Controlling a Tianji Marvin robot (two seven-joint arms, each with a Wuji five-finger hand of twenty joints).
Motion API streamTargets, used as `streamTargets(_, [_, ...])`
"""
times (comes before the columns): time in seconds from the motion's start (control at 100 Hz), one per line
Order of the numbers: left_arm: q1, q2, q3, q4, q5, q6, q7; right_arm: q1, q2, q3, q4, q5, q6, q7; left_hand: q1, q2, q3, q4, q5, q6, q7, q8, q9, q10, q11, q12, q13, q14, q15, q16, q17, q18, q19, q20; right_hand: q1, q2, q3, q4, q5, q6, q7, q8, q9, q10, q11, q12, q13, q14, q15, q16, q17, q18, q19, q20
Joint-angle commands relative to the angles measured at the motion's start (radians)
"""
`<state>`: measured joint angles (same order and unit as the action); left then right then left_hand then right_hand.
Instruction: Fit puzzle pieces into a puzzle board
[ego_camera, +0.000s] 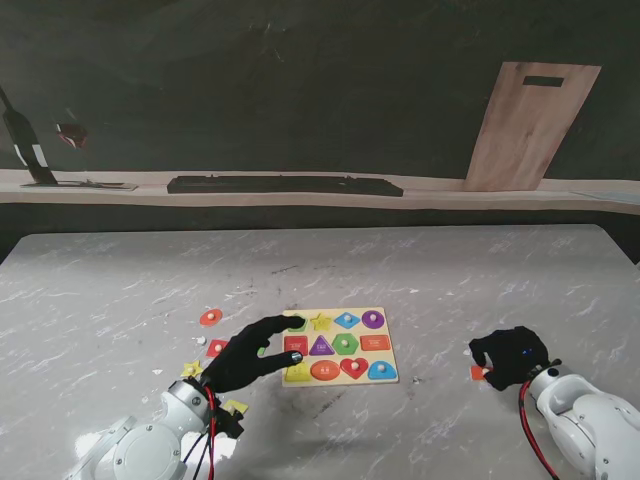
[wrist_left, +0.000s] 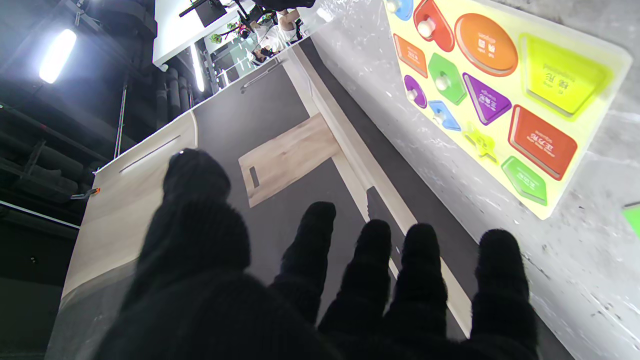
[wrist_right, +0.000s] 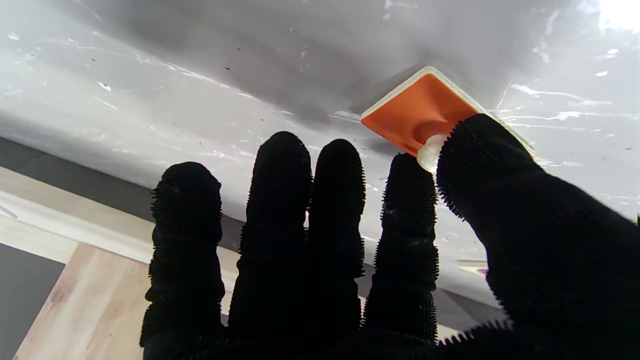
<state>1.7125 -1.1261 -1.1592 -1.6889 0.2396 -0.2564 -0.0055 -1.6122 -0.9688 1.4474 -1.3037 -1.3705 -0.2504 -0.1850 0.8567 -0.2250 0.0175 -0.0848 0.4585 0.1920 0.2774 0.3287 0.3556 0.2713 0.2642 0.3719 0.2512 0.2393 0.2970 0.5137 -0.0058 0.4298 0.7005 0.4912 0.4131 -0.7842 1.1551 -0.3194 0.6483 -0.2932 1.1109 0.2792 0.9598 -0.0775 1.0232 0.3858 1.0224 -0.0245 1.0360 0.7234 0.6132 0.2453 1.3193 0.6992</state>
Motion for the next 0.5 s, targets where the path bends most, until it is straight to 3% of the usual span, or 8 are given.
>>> streamTargets(0.0, [0.002, -0.002, 0.002, -0.003, -0.003, 0.003, -0.002, -0.013, -0.002, -0.007, 0.010, -0.007, -0.003, -0.003, -0.009, 0.028, -0.038, 0.035, 0.026, -0.030, -0.010, -0.012, 0.001, -0.012, -0.003, -0.011, -0.011, -0.022, -0.007, 0.006, -0.008, -0.084, -0.005, 0.017, 0.116, 0.011, 0.036, 0.022, 0.130, -0.065, 0.091, 0.014, 0.047, 0.026, 0.003, -0.011, 0.035, 0.019, 0.019, 0.006, 0.026, -0.001, 0.029, -0.003])
streamTargets(0.29, [0.004, -0.002, 0.000, -0.005, -0.004, 0.002, -0.002, -0.017, -0.013, 0.016, -0.030, 0.028, -0.045, -0.006, -0.009, 0.029, -0.038, 0.034, 0.028, -0.029, -0.011, -0.012, 0.001, -0.013, -0.003, -0.011, -0.011, -0.023, -0.007, 0.006, -0.008, -0.083, -0.005, 0.017, 0.159, -0.061, 0.080, 0.018, 0.205, 0.032, 0.078, -0.050, 0.151, 0.113, -0.052, -0.049, 0.145, 0.044, -0.046, -0.024, 0.112, 0.025, 0.017, -0.028])
streamTargets(0.49, [0.005, -0.002, -0.002, -0.006, -0.006, 0.001, -0.002, 0.017, -0.018, -0.016, -0.046, 0.057, -0.072, 0.015, -0.008, 0.028, -0.038, 0.035, 0.028, -0.029, -0.011, -0.012, 0.001, -0.013, -0.004, -0.011, -0.011, -0.022, -0.007, 0.006, -0.009, -0.083, -0.005, 0.017, 0.165, -0.088, 0.090, 0.020, 0.227, 0.067, 0.076, -0.081, 0.181, 0.138, -0.068, -0.059, 0.181, 0.054, -0.065, -0.031, 0.143, 0.045, 0.014, -0.031])
